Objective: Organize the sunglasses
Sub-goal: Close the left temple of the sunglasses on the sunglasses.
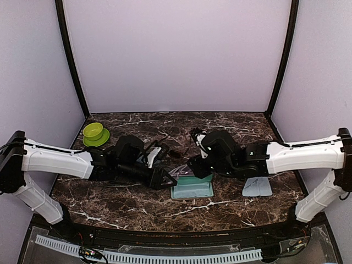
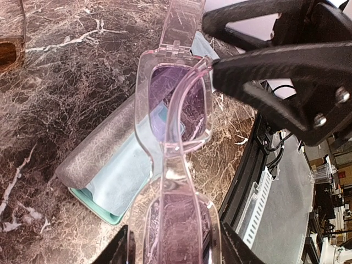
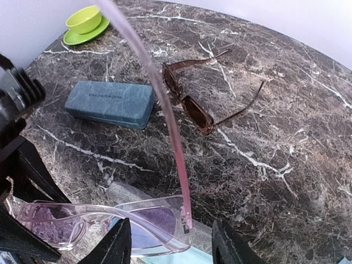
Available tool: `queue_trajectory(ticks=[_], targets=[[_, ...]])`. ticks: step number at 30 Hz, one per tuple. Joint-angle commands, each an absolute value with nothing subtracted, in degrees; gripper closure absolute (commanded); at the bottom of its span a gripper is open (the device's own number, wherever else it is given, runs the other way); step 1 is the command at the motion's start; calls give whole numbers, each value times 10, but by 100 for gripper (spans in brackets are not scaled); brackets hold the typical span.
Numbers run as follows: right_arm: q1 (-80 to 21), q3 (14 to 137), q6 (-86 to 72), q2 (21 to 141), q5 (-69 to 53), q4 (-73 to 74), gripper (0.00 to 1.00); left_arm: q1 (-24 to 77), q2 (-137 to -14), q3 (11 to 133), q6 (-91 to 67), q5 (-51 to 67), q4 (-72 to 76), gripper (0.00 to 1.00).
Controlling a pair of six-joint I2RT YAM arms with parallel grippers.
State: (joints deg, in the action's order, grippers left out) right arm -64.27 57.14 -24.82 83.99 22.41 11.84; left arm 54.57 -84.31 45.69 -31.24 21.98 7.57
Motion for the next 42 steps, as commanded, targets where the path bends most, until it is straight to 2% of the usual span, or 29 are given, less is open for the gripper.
queue_trajectory(ticks=[1, 7, 12, 25, 28, 36, 42], targets=[[-624, 560, -256, 800, 191, 79, 49, 548, -822, 446, -296, 223, 96, 100], [-598, 555, -253, 792, 147, 58, 45, 552, -820, 442, -284, 224, 98, 100], [-589, 563, -247, 800, 126, 60, 47, 554, -819, 443, -275, 232, 100, 100], [-550, 520, -170, 716, -24, 51, 42, 554, -793, 438, -175, 271, 71, 100], [-550, 530, -163, 719, -44, 45, 46, 554, -794, 442, -170, 268, 62, 100], [-550, 535, -173, 746, -92, 23, 66, 554, -794, 444, -177, 266, 67, 100], [-551, 526, -194, 765, -122, -6, 71, 554, -796, 441, -176, 258, 66, 100]])
